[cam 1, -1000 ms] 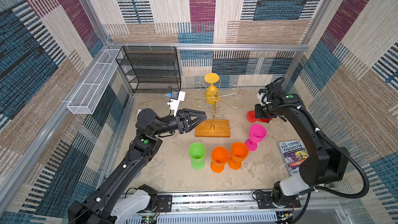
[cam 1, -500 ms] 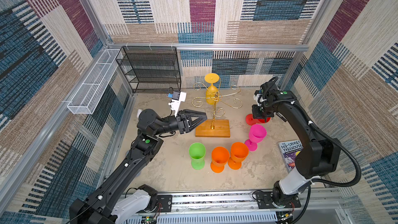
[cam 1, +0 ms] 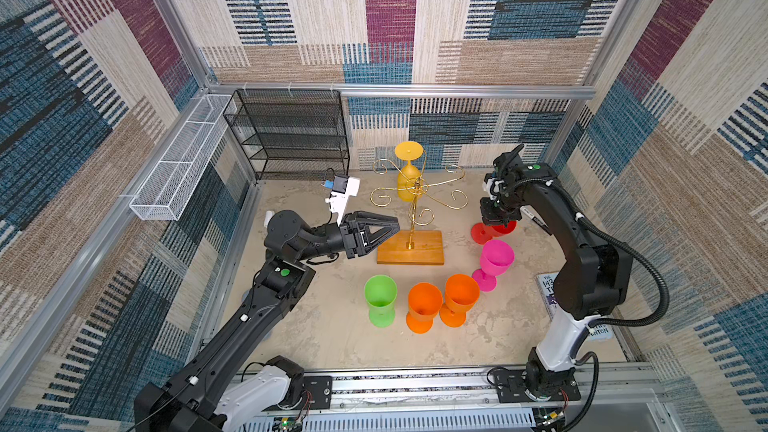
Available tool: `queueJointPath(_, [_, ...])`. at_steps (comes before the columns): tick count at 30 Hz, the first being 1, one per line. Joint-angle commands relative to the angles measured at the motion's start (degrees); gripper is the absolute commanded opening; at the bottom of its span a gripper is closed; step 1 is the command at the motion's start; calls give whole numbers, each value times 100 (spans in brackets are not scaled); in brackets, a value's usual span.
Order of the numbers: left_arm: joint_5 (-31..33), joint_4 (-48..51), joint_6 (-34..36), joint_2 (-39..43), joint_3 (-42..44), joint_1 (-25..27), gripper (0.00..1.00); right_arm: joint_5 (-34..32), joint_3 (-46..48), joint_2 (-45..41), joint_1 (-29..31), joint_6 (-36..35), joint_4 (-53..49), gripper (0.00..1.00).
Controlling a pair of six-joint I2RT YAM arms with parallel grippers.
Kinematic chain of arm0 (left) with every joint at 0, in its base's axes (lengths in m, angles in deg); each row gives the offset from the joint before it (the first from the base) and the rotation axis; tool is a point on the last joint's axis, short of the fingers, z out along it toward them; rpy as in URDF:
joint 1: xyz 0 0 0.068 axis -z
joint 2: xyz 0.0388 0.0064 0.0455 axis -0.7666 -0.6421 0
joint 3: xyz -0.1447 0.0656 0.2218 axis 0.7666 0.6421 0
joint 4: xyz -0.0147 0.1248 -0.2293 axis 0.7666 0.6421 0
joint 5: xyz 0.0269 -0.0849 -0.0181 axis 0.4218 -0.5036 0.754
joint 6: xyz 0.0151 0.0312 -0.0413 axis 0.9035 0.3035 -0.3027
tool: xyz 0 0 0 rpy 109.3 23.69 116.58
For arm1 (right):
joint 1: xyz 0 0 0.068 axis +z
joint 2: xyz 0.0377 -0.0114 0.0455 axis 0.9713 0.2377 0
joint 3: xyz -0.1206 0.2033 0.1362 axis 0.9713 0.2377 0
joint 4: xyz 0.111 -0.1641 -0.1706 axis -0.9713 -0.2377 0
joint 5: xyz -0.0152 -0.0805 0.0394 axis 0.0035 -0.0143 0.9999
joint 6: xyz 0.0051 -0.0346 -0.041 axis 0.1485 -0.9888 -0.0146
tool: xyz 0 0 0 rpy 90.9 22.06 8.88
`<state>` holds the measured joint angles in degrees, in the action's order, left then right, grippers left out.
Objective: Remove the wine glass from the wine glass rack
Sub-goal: 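Lower the red glass upright onto the table near the magenta glass with the right gripper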
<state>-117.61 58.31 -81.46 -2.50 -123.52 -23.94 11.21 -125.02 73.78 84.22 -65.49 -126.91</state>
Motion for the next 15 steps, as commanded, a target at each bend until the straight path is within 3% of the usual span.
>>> queueJointPath(1, [-129, -192, -56, -45, -27, 0, 52, -58, -47, 52, 87, 18, -140, 0])
queueJointPath(15, [-182, -553, -329, -226, 61, 0, 51, -585, -91, 304, 188, 168, -205, 0])
